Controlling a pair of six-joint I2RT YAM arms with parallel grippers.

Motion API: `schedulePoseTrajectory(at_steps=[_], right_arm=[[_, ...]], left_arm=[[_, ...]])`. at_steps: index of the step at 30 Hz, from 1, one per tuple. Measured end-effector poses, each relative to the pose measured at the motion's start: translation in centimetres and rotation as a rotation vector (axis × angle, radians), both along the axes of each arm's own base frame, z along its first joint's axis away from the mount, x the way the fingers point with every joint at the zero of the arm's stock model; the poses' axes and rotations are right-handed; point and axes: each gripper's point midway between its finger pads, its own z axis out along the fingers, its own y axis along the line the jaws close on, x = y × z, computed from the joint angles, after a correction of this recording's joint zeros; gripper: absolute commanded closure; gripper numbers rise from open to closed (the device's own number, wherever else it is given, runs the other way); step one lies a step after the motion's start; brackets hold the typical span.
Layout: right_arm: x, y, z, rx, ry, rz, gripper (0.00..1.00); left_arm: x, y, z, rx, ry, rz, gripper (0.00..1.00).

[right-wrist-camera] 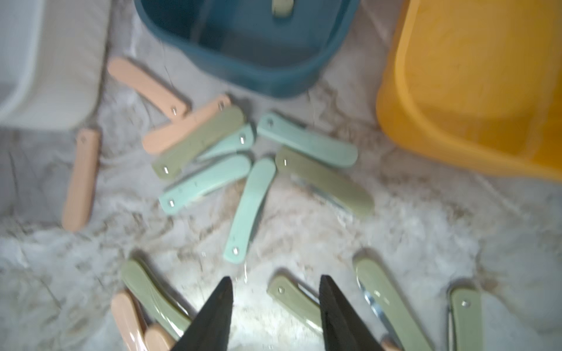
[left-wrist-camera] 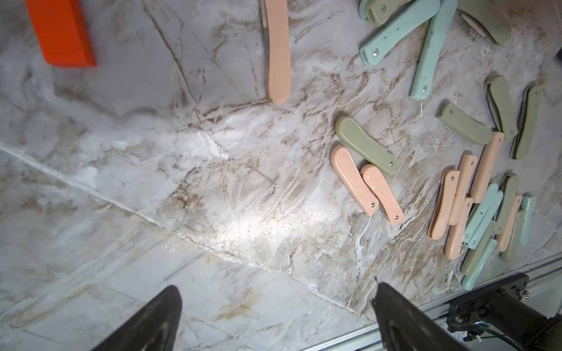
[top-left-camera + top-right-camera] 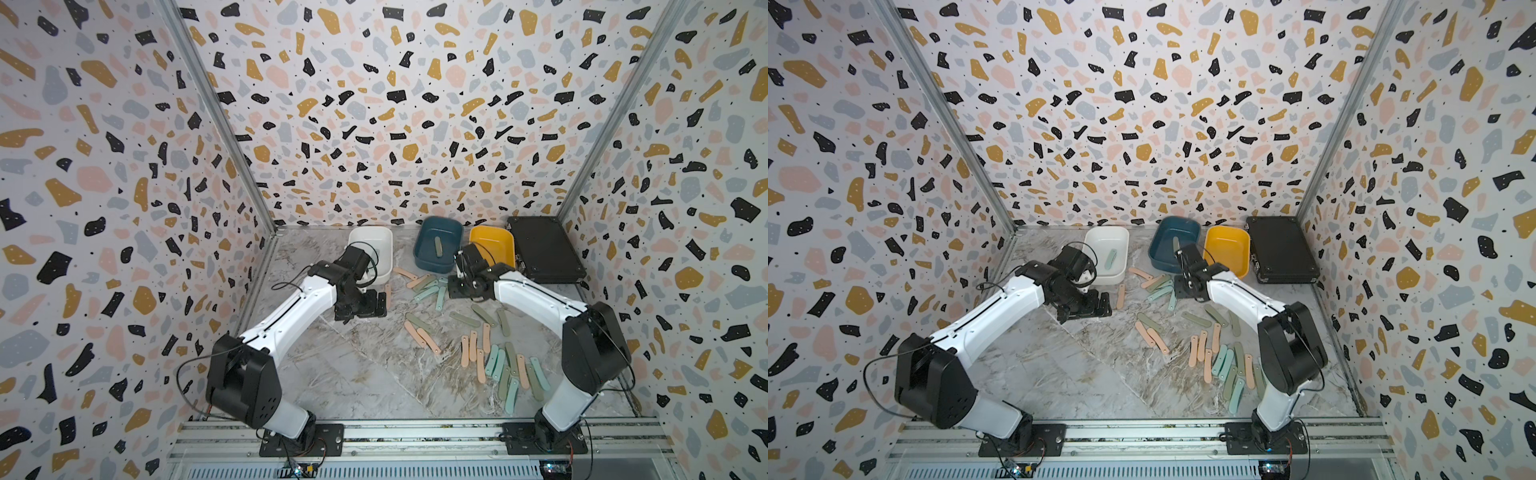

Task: Place the fruit knives into the storage box by color
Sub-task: Pick up the fruit knife from the center of the board.

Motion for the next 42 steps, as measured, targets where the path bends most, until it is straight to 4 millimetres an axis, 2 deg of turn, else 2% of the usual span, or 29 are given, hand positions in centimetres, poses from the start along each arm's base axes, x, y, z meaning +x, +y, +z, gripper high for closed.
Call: schedulePoseTrajectory(at_steps=[3,6,10,12,15,19,31,39,42], right_arm=[[-4.1,-1.4,-2.3,-0.018,0.086,-0.001,0.53],[-7.1,-2.0,-3.7,-0.019,0.147,0.001,0.54],[-9.7,-1.6,-4.1,-0.011,0.187,0.02,0.57],[-10.8,-1.3,-3.9,0.001,0.193,0.031,0.62],[-12.0,-0.4,-3.6,0.019,0.2,0.044,0.63],[-13.6,0.4,-4.1,0.007,0.233,0.058,0.64],[-15.0,-1.6,-6.6,-0.094,0.279,0.015,0.63],[-14.7,-1.3,-6.9,-0.084,0.278,0.002,0.65],[-14.7,-1.3,-6.9,-0.082,0.278,-0.001,0.7]], left_arm=[[-1.5,0.4,-1.8,0.0,0.047,0.016,0.01],[-2.7,0.6,-3.5,0.007,0.092,0.028,0.01],[-3.4,0.5,-4.7,0.007,0.117,0.034,0.01],[-3.5,0.4,-4.8,0.003,0.113,0.032,0.01],[-3.4,0.1,-4.9,-0.001,0.103,0.027,0.01],[-3.3,0.1,-4.9,0.001,0.098,0.025,0.01],[-3.8,0.4,-6.3,0.015,0.11,0.025,0.01],[-3.4,0.3,-6.3,0.008,0.095,0.021,0.01],[-3.3,0.2,-6.3,0.006,0.091,0.021,0.01]])
